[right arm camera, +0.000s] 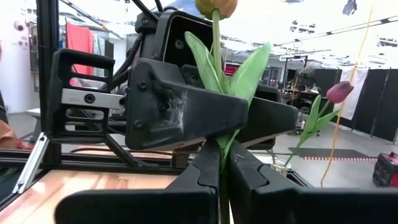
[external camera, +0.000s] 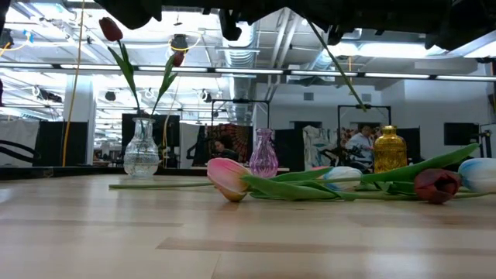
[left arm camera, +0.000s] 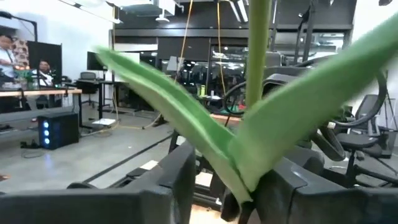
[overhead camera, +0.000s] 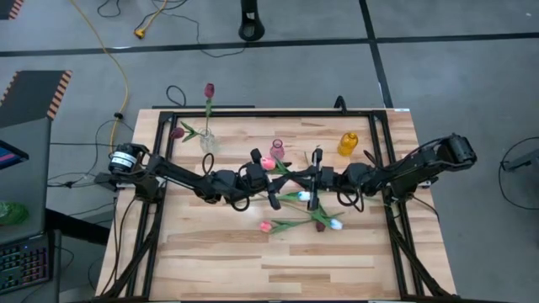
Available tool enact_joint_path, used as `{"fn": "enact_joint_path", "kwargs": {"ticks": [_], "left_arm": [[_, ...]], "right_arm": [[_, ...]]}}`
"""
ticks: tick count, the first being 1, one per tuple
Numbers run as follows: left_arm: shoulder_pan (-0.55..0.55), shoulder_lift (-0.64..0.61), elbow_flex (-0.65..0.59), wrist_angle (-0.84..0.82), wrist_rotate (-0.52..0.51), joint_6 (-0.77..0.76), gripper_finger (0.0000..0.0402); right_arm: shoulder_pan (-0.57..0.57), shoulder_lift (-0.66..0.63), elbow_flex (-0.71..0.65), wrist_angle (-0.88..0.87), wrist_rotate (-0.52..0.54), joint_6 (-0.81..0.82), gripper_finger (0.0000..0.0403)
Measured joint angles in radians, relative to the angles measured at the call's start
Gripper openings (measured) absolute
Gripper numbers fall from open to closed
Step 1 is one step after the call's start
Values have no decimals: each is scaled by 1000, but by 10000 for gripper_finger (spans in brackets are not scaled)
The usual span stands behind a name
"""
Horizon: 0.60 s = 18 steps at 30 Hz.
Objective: Sort flowers into vase by color
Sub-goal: Put the bottom pink flower into the purple vase
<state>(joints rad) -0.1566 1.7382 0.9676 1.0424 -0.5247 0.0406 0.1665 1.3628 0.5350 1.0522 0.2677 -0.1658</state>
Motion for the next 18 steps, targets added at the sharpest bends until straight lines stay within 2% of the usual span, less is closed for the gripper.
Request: {"fn": "enact_joint_path", "kwargs": {"ticks": [10,14,18], "left_arm": [[0,0,0,2,2,0,12],[1,0,0,3,10,9,6],[3,0,0,4,4,12,6]], "right_arm": [[0,0,0,-1,34,13,45],[-9,0,0,0,34,40,61],[-14,-1,0,-7,36,71,95]]}}
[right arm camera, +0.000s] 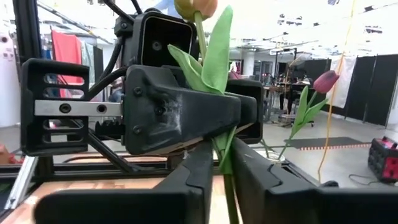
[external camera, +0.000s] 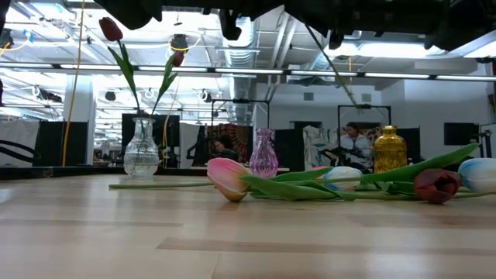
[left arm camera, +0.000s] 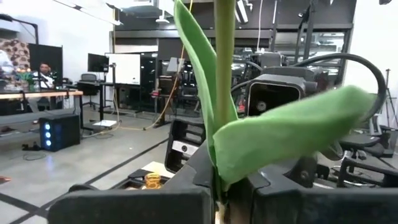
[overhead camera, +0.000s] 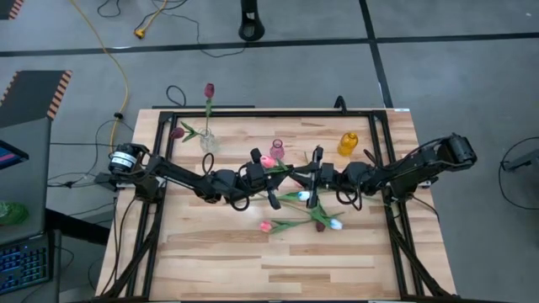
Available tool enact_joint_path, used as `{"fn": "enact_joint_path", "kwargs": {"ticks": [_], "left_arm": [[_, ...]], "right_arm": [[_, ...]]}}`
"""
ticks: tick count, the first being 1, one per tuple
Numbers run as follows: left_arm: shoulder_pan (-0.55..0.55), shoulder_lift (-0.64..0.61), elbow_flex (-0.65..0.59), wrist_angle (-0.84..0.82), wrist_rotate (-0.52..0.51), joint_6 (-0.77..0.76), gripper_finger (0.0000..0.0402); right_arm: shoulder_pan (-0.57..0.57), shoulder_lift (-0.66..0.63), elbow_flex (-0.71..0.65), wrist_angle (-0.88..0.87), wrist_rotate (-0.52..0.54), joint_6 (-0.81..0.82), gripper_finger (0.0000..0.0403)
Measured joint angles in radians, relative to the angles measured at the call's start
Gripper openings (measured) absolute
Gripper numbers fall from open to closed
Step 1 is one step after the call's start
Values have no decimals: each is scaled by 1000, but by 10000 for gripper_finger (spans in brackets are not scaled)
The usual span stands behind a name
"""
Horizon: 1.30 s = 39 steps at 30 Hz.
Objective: Sort flowers into vase by color
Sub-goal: Put the bottom pink flower into the purple vase
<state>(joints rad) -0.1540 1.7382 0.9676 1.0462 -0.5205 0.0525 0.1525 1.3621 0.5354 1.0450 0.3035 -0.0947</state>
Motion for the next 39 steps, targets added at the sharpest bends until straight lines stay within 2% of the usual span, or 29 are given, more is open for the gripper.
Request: {"fn": "enact_joint_path", "kwargs": {"ticks": [8,13,22,25,30,39], "left_arm": [[37,-5,1,-4,3,0,2],[70,-5,63,-145,8,2,1],[99,-5,247,-513,8,87,1],[102,-5,301,-598,-68,151,0],[105,-5,363,-698,-191,244,0],[146,-6,409,-795,-216,256,0]], "right_arm": [[-4,-13,0,-45,78,-11,188],[-4,-69,0,-164,157,-11,221],[22,-216,1,-418,176,-11,227],[44,-265,1,-508,175,-10,226],[78,-326,1,-632,168,-8,226],[104,-327,1,-761,169,57,226]]}}
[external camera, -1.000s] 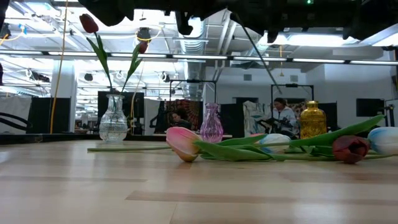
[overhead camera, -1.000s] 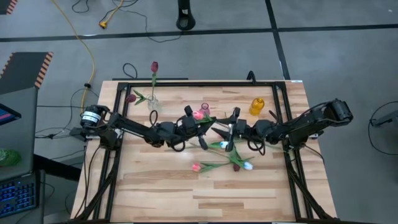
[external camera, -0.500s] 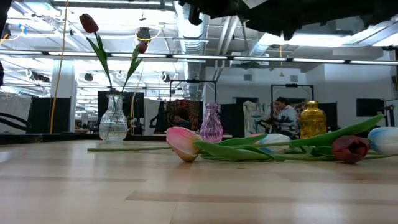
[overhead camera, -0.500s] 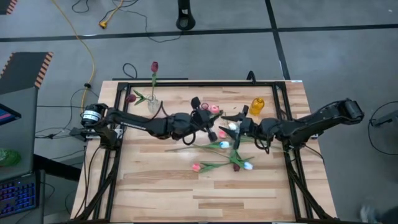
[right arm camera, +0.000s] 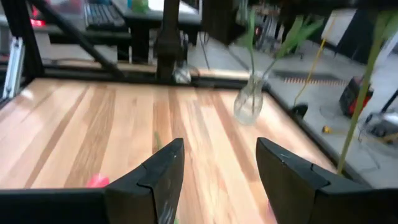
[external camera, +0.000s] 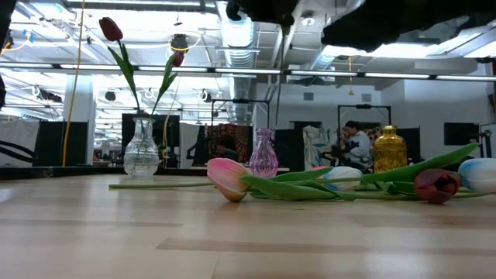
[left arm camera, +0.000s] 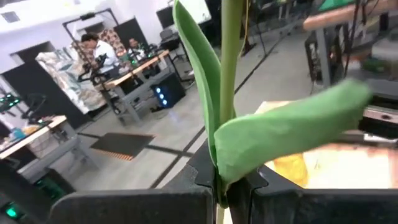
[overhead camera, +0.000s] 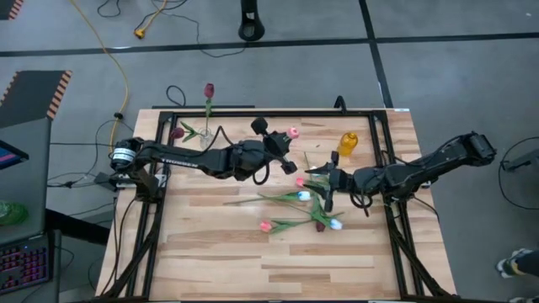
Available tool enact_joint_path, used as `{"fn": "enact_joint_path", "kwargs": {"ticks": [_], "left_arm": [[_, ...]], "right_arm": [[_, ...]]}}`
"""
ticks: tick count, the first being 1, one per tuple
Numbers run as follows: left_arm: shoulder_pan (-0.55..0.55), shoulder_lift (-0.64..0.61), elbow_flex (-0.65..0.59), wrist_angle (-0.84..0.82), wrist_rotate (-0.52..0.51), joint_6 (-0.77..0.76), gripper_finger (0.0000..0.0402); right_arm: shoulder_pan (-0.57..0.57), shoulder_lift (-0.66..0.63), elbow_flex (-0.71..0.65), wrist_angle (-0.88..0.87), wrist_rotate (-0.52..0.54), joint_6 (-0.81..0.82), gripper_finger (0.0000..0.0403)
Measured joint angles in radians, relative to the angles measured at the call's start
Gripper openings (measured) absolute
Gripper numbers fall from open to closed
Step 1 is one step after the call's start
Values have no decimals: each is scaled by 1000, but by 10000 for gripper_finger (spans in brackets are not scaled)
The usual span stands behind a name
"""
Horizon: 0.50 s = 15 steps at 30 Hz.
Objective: Sort flowers into vase by color
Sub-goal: Put the bottom pink flower into the purple vase
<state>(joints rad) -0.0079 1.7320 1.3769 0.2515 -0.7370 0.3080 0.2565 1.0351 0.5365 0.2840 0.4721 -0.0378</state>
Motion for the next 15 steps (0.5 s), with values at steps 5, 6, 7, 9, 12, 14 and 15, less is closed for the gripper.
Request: {"fn": "enact_joint_path", "kwargs": {"ticks": [5,6,7,9,12,14,15], "left_arm": [[6,-36,1,-87,-6,-48,0],[6,-40,1,-86,-5,-56,0],[6,-46,2,-77,-6,-59,0],[6,-62,2,-97,-11,-60,0],[10,-66,2,-107,-9,-85,0],[12,-67,1,-124,-7,-97,0],[16,-69,1,-131,3,-114,0]], "right_arm": [[-2,0,0,-60,0,49,226],[-2,0,0,-65,0,49,226],[-3,0,0,-67,0,49,226],[-4,0,0,-68,0,49,226],[-4,0,0,-67,0,49,226],[-4,0,0,-67,1,49,226],[-4,0,0,-67,0,51,226]]}}
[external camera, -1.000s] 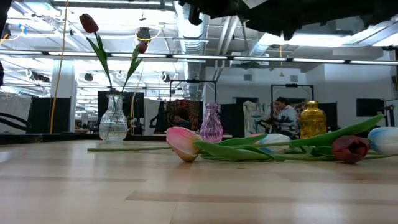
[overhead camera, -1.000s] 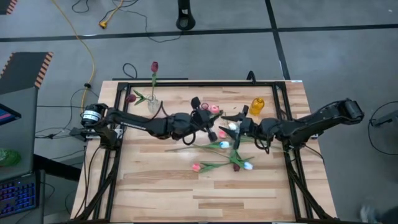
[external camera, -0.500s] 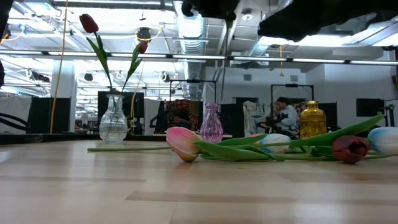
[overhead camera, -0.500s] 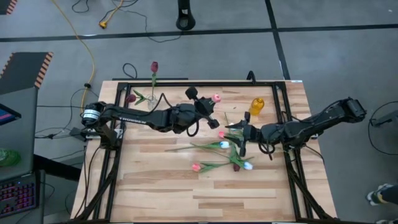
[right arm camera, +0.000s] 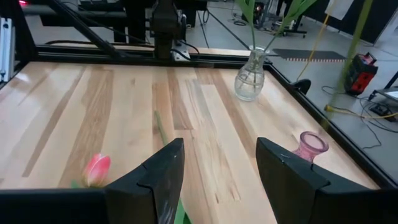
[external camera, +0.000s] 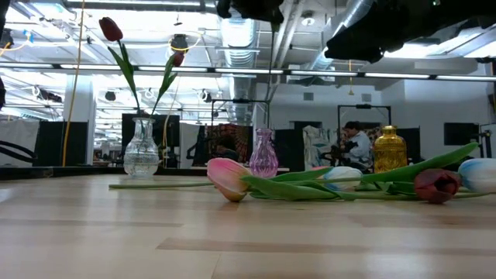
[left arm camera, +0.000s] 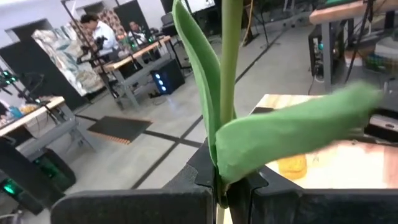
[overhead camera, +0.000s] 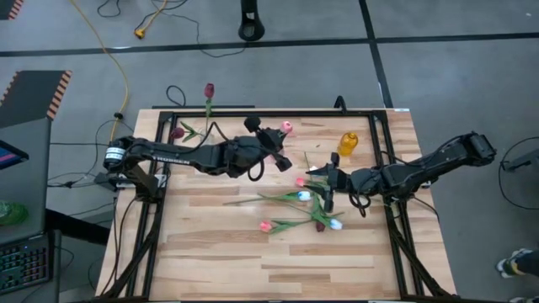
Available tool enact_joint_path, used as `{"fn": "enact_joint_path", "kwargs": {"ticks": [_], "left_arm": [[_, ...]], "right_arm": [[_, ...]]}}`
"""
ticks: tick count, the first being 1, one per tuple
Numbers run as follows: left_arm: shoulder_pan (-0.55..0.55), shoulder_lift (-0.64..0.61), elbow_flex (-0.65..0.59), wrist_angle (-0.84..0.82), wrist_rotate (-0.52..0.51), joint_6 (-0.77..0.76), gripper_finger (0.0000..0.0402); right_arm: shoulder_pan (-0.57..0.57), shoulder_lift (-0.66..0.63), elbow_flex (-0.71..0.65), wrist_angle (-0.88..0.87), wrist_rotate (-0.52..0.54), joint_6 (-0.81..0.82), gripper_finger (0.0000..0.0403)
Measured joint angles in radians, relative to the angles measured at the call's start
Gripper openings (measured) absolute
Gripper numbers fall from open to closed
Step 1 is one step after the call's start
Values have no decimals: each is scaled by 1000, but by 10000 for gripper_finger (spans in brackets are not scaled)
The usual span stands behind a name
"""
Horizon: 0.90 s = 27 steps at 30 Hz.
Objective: Sort flowers into vase by color
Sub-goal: Put the bottom pink flower into the purple vase
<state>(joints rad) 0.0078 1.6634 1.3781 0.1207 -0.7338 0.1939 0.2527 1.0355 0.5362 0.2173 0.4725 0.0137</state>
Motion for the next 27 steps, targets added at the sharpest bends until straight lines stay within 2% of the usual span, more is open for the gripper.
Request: {"fn": "enact_joint_path", "kwargs": {"ticks": [11,17,27], "left_arm": [[33,-2,0,-97,15,-123,0],[61,-1,-1,-116,57,-208,0],[95,2,-1,-138,57,-313,0]], "right_arm": [[0,0,0,0,0,13,226],[0,0,0,0,0,13,226],[0,0,0,0,0,13,226]]}}
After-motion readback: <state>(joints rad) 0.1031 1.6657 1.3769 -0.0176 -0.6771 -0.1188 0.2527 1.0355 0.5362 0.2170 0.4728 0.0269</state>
